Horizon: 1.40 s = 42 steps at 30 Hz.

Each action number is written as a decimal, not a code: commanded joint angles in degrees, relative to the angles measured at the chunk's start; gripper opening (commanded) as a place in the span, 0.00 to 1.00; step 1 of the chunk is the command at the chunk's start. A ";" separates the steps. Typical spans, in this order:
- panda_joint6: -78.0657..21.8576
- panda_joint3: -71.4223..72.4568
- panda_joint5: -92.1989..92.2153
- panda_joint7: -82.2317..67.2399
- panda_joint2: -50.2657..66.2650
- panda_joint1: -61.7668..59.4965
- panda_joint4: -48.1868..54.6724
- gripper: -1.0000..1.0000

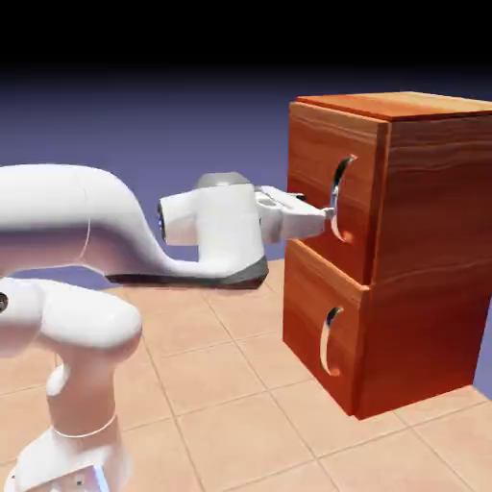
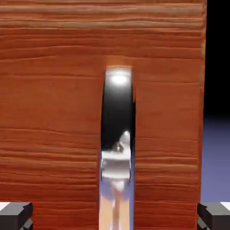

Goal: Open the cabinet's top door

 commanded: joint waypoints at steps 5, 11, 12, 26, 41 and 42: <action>-2.34 -4.89 -2.53 2.17 5.14 8.08 6.01 0.00; -8.08 5.47 5.88 2.33 5.87 -1.53 -0.77 0.00; -9.22 7.55 7.82 2.10 5.71 -3.19 -2.02 0.00; -23.56 34.92 37.35 -2.52 1.32 -16.88 -13.55 0.00; -15.77 62.41 58.63 -0.98 -1.11 -38.51 -14.55 0.00; -17.18 63.70 61.13 -2.02 -1.53 -38.04 -14.76 0.00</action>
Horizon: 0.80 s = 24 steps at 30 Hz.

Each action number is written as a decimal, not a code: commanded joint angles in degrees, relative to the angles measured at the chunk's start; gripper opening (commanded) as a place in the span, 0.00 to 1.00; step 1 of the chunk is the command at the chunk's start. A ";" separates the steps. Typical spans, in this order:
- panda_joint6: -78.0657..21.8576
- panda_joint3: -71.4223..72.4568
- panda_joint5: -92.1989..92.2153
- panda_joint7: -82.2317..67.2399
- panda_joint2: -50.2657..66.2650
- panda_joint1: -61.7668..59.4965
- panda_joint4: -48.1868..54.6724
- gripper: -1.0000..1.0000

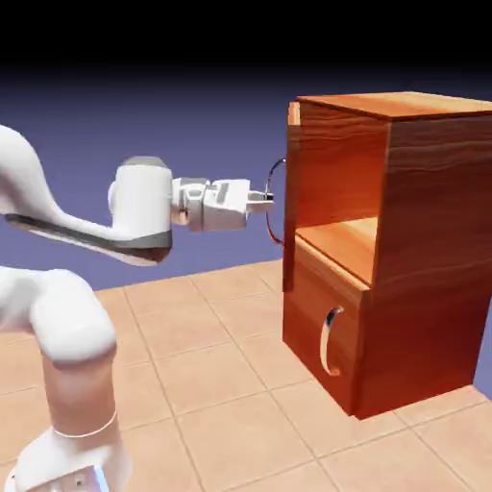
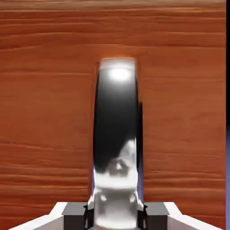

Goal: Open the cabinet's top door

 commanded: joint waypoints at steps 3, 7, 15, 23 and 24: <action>-4.62 4.35 7.83 -2.72 -0.76 1.35 -0.22 0.00; -12.15 10.90 17.79 -5.31 -0.37 3.27 0.74 0.00; -31.32 26.97 36.48 -6.75 6.53 2.73 9.00 0.00; -50.16 43.58 48.47 -5.08 16.62 -7.83 23.64 0.00; -52.27 45.66 49.51 -4.82 17.72 -9.69 25.59 0.00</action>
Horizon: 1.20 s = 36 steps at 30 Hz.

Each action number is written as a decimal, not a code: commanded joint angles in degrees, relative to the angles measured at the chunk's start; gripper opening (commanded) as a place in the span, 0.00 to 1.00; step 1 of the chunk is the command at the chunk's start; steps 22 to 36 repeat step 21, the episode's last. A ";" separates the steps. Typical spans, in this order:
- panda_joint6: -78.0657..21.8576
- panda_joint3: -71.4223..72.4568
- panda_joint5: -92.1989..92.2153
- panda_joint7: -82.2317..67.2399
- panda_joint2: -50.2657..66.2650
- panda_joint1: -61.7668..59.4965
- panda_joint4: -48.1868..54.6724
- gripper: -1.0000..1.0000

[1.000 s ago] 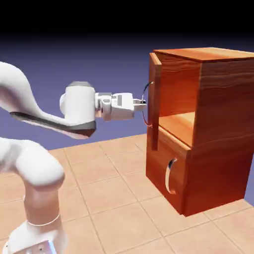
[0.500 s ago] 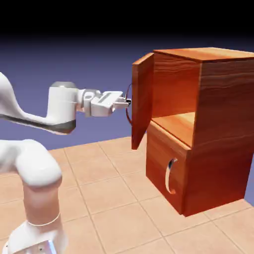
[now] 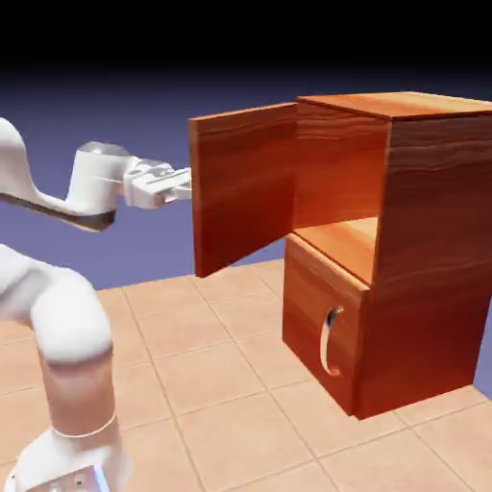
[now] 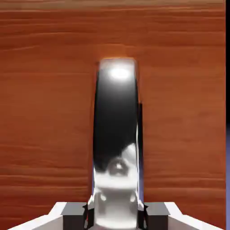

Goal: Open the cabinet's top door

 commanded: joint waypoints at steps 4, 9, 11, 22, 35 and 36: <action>-7.54 8.28 3.53 0.88 3.52 -8.11 7.48 0.00; -14.37 17.63 6.97 1.10 5.14 -18.49 15.57 0.00; -16.56 21.05 8.30 0.83 4.96 -22.64 18.59 0.00; -25.64 33.71 14.68 -2.71 -0.49 -41.08 33.24 1.00; -25.64 33.71 14.68 -2.71 -0.49 -41.08 33.24 1.00; -25.64 33.71 14.68 -2.71 -0.49 -41.08 33.24 1.00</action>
